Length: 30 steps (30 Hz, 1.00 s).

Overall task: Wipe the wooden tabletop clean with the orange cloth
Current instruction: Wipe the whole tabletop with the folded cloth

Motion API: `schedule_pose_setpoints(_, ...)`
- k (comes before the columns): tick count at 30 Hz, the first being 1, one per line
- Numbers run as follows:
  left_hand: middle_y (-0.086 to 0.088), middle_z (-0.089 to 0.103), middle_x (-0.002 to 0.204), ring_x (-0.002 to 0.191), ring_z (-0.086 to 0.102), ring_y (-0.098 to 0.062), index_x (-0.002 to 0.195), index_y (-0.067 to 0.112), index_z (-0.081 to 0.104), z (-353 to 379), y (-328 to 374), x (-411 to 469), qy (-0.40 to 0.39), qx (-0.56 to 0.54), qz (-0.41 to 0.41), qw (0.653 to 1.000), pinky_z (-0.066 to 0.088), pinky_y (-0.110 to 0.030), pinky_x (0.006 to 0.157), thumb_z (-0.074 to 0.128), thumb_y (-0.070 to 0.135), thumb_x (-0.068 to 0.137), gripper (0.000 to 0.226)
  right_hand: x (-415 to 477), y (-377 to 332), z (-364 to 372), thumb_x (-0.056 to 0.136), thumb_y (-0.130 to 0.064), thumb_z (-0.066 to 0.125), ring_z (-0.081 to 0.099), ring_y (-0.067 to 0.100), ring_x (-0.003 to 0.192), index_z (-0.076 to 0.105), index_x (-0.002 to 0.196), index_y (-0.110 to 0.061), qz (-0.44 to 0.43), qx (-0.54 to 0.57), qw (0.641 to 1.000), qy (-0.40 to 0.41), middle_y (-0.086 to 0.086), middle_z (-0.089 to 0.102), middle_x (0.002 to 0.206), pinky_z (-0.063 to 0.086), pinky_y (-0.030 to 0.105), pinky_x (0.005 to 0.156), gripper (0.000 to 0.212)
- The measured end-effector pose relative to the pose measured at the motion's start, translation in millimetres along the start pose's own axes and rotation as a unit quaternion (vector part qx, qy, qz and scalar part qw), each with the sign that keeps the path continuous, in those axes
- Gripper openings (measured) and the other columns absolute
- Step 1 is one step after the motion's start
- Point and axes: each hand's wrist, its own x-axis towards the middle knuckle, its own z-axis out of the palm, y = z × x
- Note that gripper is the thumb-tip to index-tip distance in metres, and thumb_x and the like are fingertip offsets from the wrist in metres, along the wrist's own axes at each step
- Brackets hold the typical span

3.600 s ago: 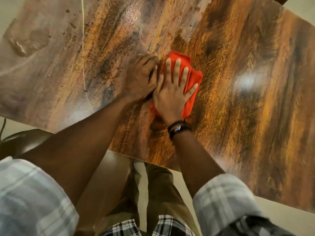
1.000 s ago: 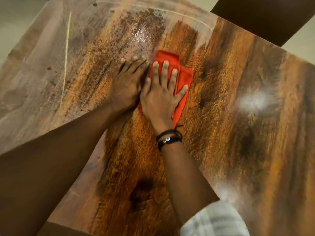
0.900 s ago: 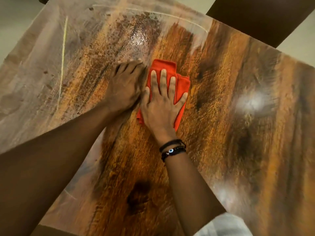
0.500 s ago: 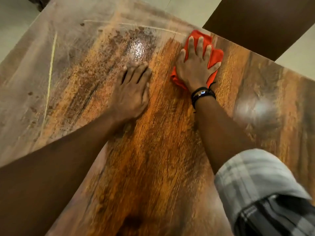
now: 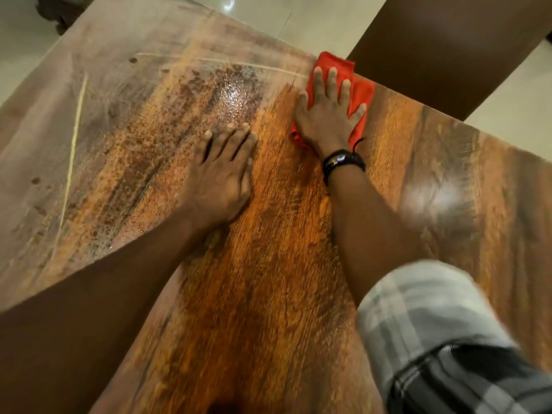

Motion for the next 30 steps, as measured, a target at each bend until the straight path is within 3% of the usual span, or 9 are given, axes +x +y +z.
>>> schedule_pose_setpoints(7, -0.008, 0.023, 0.163, 0.151, 0.015, -0.025, 0.155, 0.012, 0.025, -1.2, 0.3, -2.1, 0.005, 0.012, -0.004, 1.0, 0.008, -0.049, 0.123, 0.014, 0.037, 0.099, 0.062, -118.0, -26.7, 29.6, 0.108, -0.047, 0.022, -0.007, 0.023, 0.157, 0.006, 0.161, -0.035, -0.041, 0.006, 0.999, 0.023, -0.006, -0.004, 0.17, -0.009, 0.065, 0.118, 0.057)
schedule_pose_setpoints(17, -0.003, 0.021, 0.164, 0.153, 0.011, -0.021, 0.156, 0.017, 0.023, -0.2, -0.3, 0.9, -0.001, 0.003, -0.012, 1.0, 0.002, -0.049, 0.123, 0.017, 0.037, 0.097, 0.063, 28.3, -50.3, 16.0, 0.106, -0.051, 0.02, -0.008, 0.026, 0.156, 0.006, 0.161, -0.034, -0.024, -0.001, 1.0, 0.007, -0.005, -0.005, 0.17, -0.008, 0.073, 0.116, 0.06)
schedule_pose_setpoints(22, -0.001, 0.022, 0.164, 0.153, 0.01, -0.019, 0.156, 0.019, 0.024, 0.0, -1.0, -0.1, 0.005, -0.019, -0.013, 1.0, 0.005, -0.051, 0.123, 0.018, 0.037, 0.1, 0.059, 65.3, -49.0, 6.7, 0.105, -0.05, 0.021, -0.005, 0.026, 0.156, 0.009, 0.161, -0.035, -0.027, 0.011, 1.0, 0.0, -0.004, -0.001, 0.17, -0.008, 0.07, 0.117, 0.059)
schedule_pose_setpoints(30, -0.001, 0.018, 0.165, 0.153, 0.007, -0.018, 0.157, 0.018, 0.022, 4.7, -3.9, 0.0, 0.006, -0.013, -0.011, 1.0, 0.003, -0.05, 0.123, 0.016, 0.038, 0.103, 0.058, 59.8, 59.8, -22.5, 0.104, -0.05, 0.024, -0.002, 0.026, 0.156, 0.014, 0.161, -0.033, 0.123, 0.009, 0.991, 0.043, -0.002, 0.005, 0.17, -0.003, 0.07, 0.117, 0.06)
